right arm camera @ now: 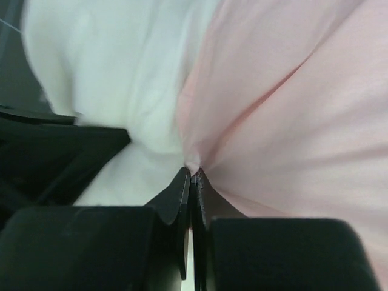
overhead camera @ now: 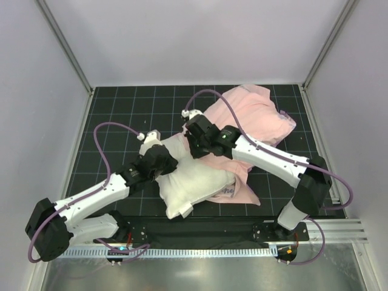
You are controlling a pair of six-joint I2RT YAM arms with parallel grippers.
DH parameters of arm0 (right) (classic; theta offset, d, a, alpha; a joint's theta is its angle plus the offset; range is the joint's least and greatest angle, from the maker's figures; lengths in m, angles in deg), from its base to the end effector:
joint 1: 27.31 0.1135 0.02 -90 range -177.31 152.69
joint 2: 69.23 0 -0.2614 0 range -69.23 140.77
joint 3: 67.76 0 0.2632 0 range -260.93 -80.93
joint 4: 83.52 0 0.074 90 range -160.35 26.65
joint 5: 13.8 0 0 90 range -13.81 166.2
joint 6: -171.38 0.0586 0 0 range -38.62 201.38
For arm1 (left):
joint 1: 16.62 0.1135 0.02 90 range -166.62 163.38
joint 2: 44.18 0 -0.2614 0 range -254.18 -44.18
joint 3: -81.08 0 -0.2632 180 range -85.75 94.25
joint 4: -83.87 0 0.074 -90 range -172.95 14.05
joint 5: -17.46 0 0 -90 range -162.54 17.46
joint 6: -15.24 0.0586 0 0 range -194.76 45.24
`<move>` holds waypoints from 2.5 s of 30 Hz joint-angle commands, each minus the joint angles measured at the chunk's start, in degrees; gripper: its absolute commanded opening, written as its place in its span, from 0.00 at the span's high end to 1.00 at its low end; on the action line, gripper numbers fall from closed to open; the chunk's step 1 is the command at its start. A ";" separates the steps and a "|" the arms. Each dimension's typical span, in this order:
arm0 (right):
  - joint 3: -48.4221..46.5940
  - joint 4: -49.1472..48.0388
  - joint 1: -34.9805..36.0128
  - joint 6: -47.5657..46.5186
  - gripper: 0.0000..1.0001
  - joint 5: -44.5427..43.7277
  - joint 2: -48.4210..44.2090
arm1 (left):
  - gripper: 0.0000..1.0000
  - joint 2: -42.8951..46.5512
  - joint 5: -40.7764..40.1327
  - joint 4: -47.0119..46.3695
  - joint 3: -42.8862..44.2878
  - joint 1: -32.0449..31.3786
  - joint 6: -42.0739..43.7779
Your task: Put the pillow into the pillowcase
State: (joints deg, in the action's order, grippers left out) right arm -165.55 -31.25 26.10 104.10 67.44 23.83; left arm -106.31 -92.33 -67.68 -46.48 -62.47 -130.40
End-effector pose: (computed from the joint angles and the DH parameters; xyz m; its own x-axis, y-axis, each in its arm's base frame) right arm 0.2368 0.3041 0.2989 -0.6885 -0.2870 -0.6661 -0.5056 0.8483 0.1571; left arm 0.1945 -0.1719 0.2205 -0.6470 -0.4487 -0.6165 -0.0788 0.8435 -0.5313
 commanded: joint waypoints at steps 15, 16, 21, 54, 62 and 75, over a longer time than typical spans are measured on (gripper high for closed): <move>11.92 2.74 1.61 0.21 0.39 -13.91 -19.04 | 0.97 6.49 -6.31 -0.42 -3.94 -0.12 1.41; 13.33 4.05 1.61 0.74 0.39 -15.23 -20.97 | 0.97 6.84 -6.31 0.28 -3.59 0.23 1.76; 21.93 8.97 1.61 6.18 0.39 -23.40 -24.06 | 0.97 6.85 -4.12 2.49 -2.62 2.86 2.73; -0.71 6.00 16.29 7.08 0.96 -8.31 -12.64 | 1.00 -8.87 4.49 0.20 20.73 1.21 4.66; 8.31 -2.26 9.53 9.09 0.96 -0.48 -19.57 | 1.00 -11.00 4.58 -0.41 20.69 -3.46 3.09; 20.90 -2.09 8.38 10.77 0.66 -3.99 -29.42 | 0.99 -7.31 3.98 -5.69 6.26 -5.57 0.18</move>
State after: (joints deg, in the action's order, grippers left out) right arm -144.61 -28.83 34.80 114.53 65.32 -4.10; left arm -115.53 -91.72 -70.59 -39.42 -66.55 -128.78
